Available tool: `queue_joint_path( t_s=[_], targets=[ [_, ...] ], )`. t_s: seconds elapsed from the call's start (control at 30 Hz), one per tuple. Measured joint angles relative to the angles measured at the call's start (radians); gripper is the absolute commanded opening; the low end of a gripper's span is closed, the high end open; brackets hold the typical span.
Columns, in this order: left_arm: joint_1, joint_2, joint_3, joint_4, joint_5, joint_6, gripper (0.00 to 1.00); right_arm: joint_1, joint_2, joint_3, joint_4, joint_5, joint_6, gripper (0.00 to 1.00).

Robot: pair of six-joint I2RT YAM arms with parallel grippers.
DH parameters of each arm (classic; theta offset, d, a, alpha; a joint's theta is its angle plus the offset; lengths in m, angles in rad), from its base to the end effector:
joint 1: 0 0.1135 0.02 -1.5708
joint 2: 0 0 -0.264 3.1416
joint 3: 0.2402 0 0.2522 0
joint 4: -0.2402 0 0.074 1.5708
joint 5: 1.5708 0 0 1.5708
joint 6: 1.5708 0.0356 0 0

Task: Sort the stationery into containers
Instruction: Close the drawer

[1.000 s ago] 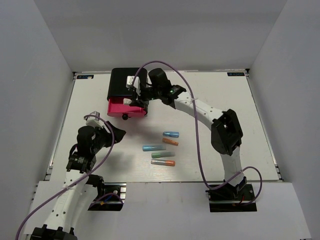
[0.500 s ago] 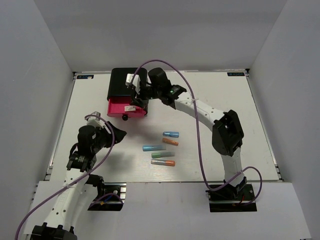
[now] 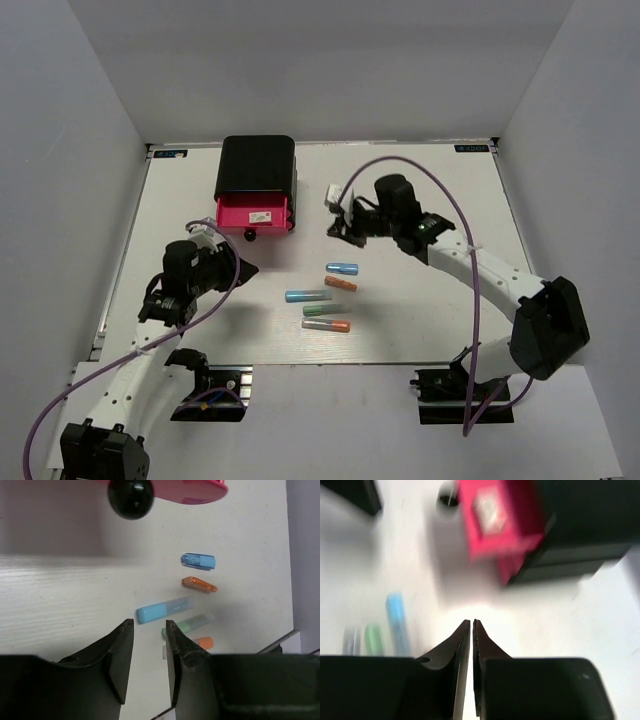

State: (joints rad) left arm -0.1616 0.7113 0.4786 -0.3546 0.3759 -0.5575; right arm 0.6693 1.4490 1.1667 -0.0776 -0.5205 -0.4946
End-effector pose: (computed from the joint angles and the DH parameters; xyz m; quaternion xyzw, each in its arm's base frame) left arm 0.1572 -0.0389 0.2284 -0.0838 0.8664 -0.3174 0.3762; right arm 0.2541 0.2236 0.3280 -0.5591 0.5833 0.2588 0.5294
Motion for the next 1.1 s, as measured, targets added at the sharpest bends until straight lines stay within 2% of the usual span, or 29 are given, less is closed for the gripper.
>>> queue_joint_path(
  t_s=[0.2,0.37,0.5,0.57,0.6,0.7,0.8,0.93,1.1],
  targets=[
    [-0.039,0.024,0.008,0.029,0.030,0.011,0.46,-0.025,-0.094,-0.301,-0.111,-0.006,-0.092,0.37],
    [-0.071,0.033,0.006,0.043,0.029,0.001,0.53,-0.024,-0.108,-0.412,-0.160,-0.013,-0.142,0.45],
    [-0.088,0.033,0.005,0.042,0.014,-0.008,0.58,-0.021,-0.080,-0.428,-0.147,0.000,-0.146,0.45],
    [-0.092,0.035,0.002,0.041,-0.005,-0.011,0.51,-0.021,-0.048,-0.425,-0.130,0.011,-0.146,0.45],
    [-0.097,0.039,0.002,0.042,-0.026,-0.014,0.42,-0.021,-0.032,-0.421,-0.127,0.018,-0.146,0.45],
    [-0.102,0.074,0.002,0.063,-0.097,-0.034,0.33,-0.021,0.005,-0.406,-0.122,0.029,-0.149,0.46],
    [-0.103,0.149,0.005,0.095,-0.177,-0.054,0.29,-0.021,0.013,-0.390,-0.121,0.037,-0.150,0.46],
    [-0.103,0.272,0.031,0.132,-0.270,-0.082,0.29,-0.021,0.013,-0.385,-0.106,0.043,-0.153,0.46],
    [-0.103,0.357,0.071,0.202,-0.325,-0.118,0.26,-0.021,0.000,-0.385,-0.105,0.048,-0.158,0.46]
  ],
)
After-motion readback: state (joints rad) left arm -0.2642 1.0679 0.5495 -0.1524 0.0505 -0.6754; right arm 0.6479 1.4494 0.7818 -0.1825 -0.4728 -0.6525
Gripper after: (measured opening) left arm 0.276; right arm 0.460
